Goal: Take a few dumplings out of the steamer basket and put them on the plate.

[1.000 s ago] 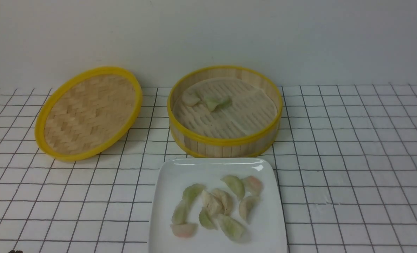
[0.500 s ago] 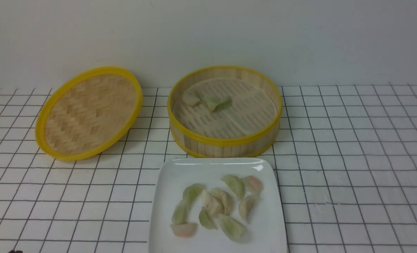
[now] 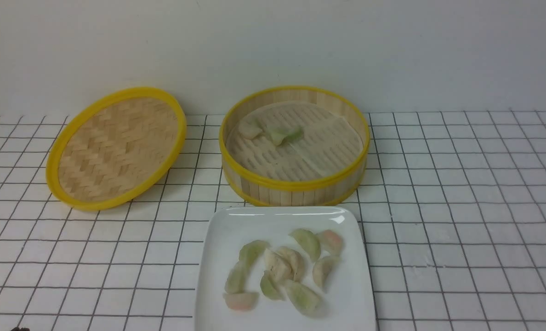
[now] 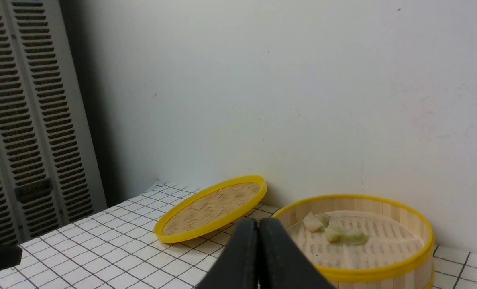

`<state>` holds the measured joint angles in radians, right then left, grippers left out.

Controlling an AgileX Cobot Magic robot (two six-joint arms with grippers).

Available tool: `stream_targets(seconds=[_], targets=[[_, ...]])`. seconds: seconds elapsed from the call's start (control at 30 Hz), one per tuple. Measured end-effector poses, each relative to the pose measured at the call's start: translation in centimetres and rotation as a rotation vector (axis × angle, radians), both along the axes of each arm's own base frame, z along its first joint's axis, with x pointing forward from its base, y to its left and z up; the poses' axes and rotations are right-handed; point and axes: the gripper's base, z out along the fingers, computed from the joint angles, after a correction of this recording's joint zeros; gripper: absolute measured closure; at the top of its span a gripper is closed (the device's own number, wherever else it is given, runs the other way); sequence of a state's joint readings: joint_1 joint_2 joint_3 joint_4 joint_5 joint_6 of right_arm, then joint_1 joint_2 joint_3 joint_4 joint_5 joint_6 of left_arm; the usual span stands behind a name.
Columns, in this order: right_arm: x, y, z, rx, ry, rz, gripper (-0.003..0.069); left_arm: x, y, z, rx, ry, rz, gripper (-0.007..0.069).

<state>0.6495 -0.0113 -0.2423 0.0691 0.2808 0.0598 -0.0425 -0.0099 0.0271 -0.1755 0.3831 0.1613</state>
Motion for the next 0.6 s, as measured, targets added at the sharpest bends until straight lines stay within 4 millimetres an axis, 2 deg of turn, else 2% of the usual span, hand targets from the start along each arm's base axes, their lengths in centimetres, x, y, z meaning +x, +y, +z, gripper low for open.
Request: stream_targets(seconds=[0.2,0.33,0.43,0.6], targets=[[0.0,0.0,0.0,-0.012,-0.011,-0.003,0.0673,0.0,0.0,0.0,0.0,0.0,0.0,0.0631],[0.4,-0.2,-0.6,-0.057,0.002,-0.122,0.0673,0.0,0.0,0.0,0.0,0.0,0.0,0.0631],[1.1,-0.7,-2.4,-0.119,0.081,-0.304,0.0673,0.0,0.0,0.0,0.0,0.0,0.0,0.0631],[2.4,-1.7,-7.5,-0.215,0.248,-0.549,0.0673,0.0,0.0,0.0,0.0,0.0,0.0,0.0631]])
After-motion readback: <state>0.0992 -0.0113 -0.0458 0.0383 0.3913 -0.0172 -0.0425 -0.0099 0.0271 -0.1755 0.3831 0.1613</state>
